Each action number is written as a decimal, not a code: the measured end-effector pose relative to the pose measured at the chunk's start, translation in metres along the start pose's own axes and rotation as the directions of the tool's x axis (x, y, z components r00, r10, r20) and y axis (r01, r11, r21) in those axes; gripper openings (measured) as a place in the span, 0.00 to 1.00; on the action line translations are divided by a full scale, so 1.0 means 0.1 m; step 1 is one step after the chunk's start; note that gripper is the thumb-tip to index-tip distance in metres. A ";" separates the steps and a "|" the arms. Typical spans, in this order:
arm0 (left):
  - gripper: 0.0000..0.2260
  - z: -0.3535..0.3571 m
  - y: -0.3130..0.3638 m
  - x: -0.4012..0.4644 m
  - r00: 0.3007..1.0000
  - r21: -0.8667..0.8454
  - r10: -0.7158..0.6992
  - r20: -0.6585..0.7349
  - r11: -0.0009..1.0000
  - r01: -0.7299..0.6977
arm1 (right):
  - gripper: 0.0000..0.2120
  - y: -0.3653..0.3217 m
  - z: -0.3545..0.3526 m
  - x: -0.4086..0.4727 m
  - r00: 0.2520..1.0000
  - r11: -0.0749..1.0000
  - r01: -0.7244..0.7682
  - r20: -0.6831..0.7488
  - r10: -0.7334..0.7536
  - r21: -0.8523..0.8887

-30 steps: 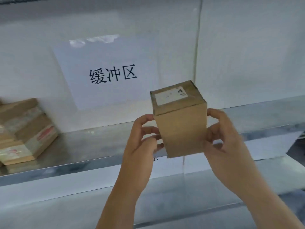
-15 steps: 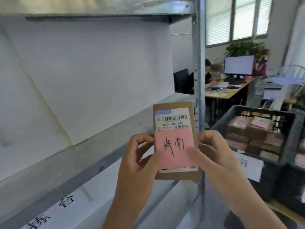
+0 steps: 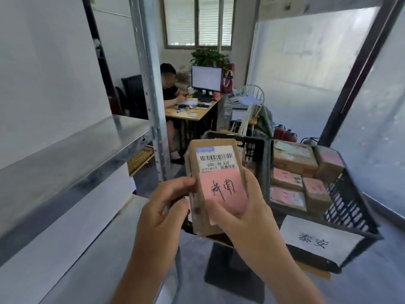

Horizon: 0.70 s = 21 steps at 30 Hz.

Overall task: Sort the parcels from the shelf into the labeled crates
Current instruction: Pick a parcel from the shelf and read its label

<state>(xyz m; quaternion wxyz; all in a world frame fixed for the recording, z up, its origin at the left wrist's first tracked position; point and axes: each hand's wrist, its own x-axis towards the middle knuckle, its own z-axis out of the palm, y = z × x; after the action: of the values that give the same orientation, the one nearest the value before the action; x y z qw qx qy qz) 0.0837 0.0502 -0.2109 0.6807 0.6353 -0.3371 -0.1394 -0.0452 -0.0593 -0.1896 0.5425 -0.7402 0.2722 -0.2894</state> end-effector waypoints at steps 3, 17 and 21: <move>0.20 0.08 -0.24 0.38 0.997 -0.026 -0.013 0.080 1.000 0.015 | 0.46 0.08 0.07 0.32 0.994 0.985 -0.084 -0.087 0.071 -0.149; 0.20 0.55 -0.97 1.84 0.949 0.146 -0.184 0.255 0.978 0.150 | 0.51 0.94 -0.35 1.68 0.852 0.916 -0.249 -0.521 0.053 -0.314; 0.22 0.67 -1.22 2.39 0.963 0.209 -0.226 0.144 0.958 0.194 | 0.52 1.29 -0.63 2.32 0.802 0.895 -0.305 -0.594 0.057 -0.326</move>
<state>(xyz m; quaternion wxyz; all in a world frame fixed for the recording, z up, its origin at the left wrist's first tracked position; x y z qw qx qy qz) 0.2458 -0.1675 -0.2629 0.5665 0.7169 -0.3350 -0.2301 0.0564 -0.3003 -0.2670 0.2958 -0.6853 0.5466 -0.3797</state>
